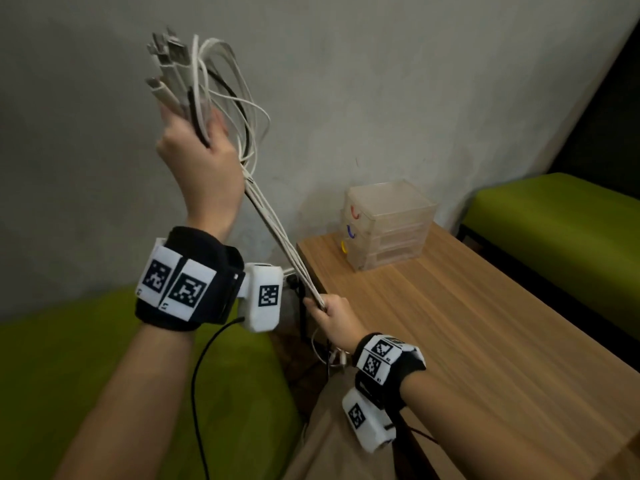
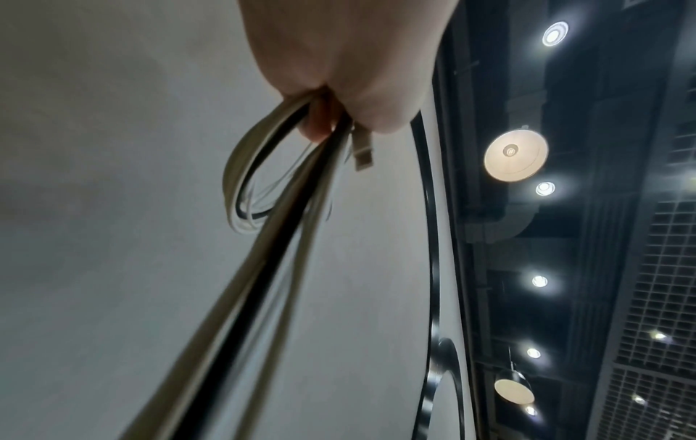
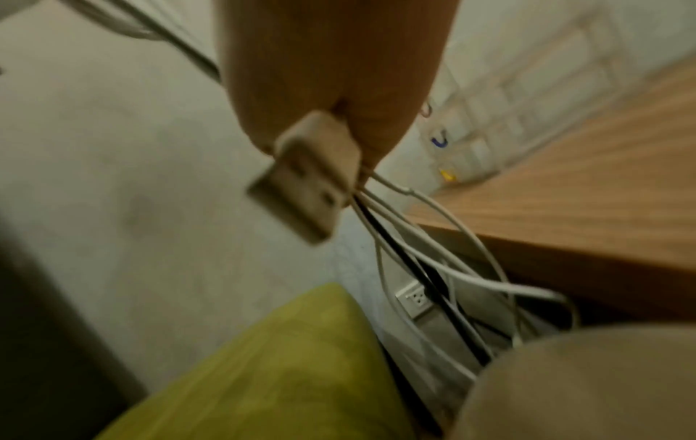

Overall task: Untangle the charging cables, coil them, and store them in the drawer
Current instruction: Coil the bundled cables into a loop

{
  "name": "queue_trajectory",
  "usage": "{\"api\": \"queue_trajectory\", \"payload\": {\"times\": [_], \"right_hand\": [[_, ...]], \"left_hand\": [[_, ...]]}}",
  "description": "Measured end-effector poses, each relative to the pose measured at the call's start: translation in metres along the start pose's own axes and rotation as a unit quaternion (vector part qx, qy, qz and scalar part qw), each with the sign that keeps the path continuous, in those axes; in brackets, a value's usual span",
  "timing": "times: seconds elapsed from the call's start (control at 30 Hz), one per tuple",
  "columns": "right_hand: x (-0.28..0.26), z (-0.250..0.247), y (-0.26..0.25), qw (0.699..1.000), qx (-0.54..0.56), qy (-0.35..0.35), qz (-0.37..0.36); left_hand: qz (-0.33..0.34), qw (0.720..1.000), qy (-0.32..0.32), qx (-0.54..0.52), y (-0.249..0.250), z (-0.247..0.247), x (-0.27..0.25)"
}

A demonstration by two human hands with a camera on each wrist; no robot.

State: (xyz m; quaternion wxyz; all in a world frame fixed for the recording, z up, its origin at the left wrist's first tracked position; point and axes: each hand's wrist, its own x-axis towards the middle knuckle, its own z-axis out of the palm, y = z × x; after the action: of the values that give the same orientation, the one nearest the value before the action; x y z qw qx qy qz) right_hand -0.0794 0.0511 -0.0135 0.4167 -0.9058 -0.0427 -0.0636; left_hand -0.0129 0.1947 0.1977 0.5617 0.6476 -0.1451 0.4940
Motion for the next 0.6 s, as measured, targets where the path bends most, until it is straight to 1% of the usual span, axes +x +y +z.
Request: {"api": "queue_trajectory", "payload": {"times": [0.1, 0.13, 0.17, 0.2, 0.23, 0.3, 0.33, 0.37, 0.43, 0.5, 0.57, 0.6], "right_hand": [[0.000, 0.003, 0.020, 0.991, -0.094, -0.077, 0.050], [0.000, 0.004, 0.025, 0.985, -0.123, -0.104, 0.058], [0.000, 0.002, 0.026, 0.982, -0.138, -0.120, 0.050], [0.002, 0.000, 0.024, 0.983, -0.137, -0.119, 0.029], [0.004, -0.003, 0.018, 0.988, -0.116, -0.098, 0.002], [0.009, -0.011, 0.001, 0.998, -0.043, -0.025, -0.045], [0.012, -0.014, -0.007, 0.998, -0.013, 0.008, -0.059], [0.013, -0.017, -0.013, 0.998, 0.005, 0.027, -0.061], [0.013, -0.019, -0.015, 0.999, 0.011, 0.026, -0.044], [0.013, -0.020, -0.008, 1.000, -0.015, -0.008, -0.010], [0.013, -0.019, -0.003, 0.998, -0.040, -0.045, 0.014], [0.014, -0.019, 0.000, 0.997, -0.045, -0.056, 0.014]], "left_hand": [[0.015, 0.999, 0.015, -0.035, 0.005, -0.003, 0.011], [0.017, 0.999, 0.012, -0.041, 0.006, -0.002, 0.012], [0.016, 0.999, 0.004, -0.044, 0.007, -0.001, 0.011], [0.016, 0.999, -0.004, -0.041, 0.007, 0.000, 0.008], [0.015, 0.999, -0.013, -0.036, 0.007, 0.001, 0.004], [0.014, 0.999, -0.026, -0.032, 0.008, 0.003, -0.001], [0.018, 0.999, -0.022, -0.034, 0.008, 0.003, 0.000], [0.025, 0.999, -0.013, -0.039, 0.008, 0.002, 0.004], [0.048, 0.998, 0.016, -0.049, 0.010, 0.000, 0.017], [0.072, 0.995, 0.041, -0.050, 0.012, -0.003, 0.029], [0.089, 0.994, 0.041, -0.046, 0.014, -0.002, 0.031], [0.096, 0.994, 0.032, -0.040, 0.013, -0.001, 0.029]]}}
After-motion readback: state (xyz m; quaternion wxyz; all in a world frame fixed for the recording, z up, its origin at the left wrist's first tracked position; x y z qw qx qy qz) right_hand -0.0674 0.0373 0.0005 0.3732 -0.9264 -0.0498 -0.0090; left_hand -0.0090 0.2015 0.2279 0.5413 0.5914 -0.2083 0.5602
